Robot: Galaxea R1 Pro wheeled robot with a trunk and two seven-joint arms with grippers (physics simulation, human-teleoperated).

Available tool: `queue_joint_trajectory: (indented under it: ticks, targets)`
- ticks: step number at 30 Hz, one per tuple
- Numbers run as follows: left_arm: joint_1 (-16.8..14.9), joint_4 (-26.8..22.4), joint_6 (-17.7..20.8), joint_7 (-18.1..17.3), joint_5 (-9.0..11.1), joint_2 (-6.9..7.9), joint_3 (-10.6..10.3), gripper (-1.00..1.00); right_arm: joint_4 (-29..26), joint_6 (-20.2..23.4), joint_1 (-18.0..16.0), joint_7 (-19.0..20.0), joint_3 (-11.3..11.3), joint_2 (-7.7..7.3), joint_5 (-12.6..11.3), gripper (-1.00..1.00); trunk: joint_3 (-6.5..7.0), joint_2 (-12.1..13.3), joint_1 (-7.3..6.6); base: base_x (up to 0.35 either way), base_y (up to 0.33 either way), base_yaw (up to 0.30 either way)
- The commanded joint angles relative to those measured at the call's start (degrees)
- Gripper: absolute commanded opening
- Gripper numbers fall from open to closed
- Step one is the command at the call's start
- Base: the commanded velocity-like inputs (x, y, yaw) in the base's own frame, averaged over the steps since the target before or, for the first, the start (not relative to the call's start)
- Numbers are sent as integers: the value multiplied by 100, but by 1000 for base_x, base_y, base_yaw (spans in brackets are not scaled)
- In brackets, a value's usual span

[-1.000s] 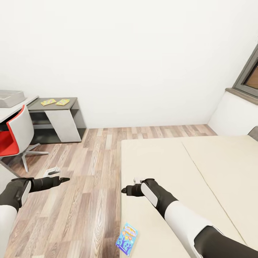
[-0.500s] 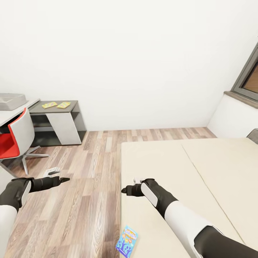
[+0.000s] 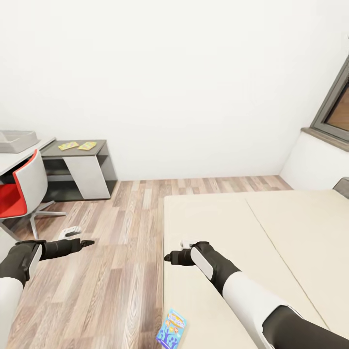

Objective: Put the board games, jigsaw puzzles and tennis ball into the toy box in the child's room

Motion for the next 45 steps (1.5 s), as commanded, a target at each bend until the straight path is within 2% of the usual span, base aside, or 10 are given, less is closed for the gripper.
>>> queue_joint_trajectory:
  ticks: [1,21,31,38,45]
  targets:
    - [-6,-7,34,-52,-59,-3,37,100,-2,15,-7,-28,18,0,-31,100,-2,-11,4,0,0,0]
    - [-6,-7,30,-51,-59,-5,37,100,-2,6,-7,-28,12,0,-37,100,181,-11,4,0,0,10]
    - [-6,-7,30,-51,-59,-8,37,100,-2,-10,-7,-28,9,0,-39,100,198,-11,4,0,0,13]
    - [-6,-7,30,-51,-53,-9,37,100,4,-270,-7,-28,9,0,-45,100,199,-11,4,0,0,1]
    - [-6,-7,30,-51,-52,-9,37,100,6,-314,-7,-28,9,0,-48,100,199,-11,4,0,0,0]
